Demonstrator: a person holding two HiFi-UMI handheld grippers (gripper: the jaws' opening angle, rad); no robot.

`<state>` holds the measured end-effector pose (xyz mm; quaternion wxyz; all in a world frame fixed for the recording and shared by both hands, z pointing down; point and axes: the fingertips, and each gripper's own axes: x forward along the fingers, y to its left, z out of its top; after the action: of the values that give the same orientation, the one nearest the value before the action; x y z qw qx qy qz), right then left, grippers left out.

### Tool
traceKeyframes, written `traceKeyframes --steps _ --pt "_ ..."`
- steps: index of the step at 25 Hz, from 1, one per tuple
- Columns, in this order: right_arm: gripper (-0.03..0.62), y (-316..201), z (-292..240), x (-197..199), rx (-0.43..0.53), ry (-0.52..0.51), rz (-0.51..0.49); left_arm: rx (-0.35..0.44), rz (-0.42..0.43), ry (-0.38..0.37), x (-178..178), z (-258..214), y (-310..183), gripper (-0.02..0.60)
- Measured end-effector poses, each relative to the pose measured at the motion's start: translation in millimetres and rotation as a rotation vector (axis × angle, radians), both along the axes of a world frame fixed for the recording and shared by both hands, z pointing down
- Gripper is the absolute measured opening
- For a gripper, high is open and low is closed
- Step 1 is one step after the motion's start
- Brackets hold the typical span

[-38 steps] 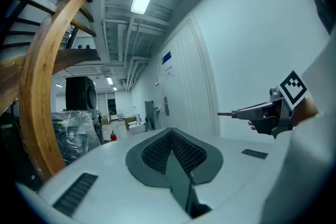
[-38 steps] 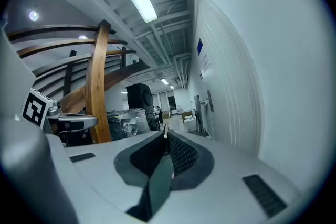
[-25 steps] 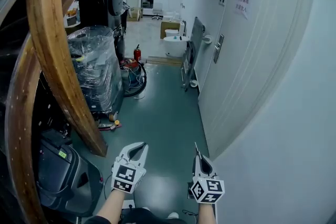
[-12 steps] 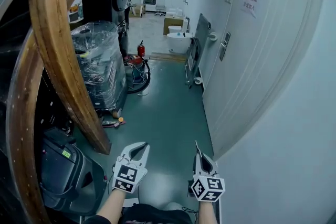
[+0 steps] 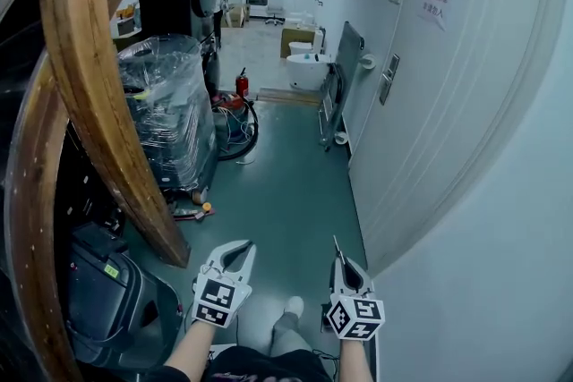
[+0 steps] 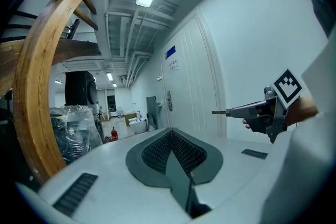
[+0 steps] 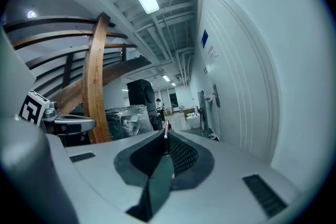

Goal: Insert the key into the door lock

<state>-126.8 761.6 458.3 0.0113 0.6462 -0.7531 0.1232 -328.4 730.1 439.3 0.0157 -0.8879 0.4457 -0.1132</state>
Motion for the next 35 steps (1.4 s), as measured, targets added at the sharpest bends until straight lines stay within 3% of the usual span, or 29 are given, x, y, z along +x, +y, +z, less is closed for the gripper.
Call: traceKeyframes --steps 11,27,35 --pt "0.08 -100.9 18.0 35.6 -0.013 -0.015 -0.009 -0.017 -0.012 -0.019 33.1 17.6 -100.7 0.012" --pt "0.08 -295.6 23.1 112.1 -0.062 -0.01 -0.05 -0.075 -0.047 -0.05 103.9 32.3 -284.6 0.012" --pt "0.08 -352.6 25.7 143.9 -0.076 -0.022 -0.052 -0.085 -0.072 -0.069 123.0 33.0 -344.1 0.014"
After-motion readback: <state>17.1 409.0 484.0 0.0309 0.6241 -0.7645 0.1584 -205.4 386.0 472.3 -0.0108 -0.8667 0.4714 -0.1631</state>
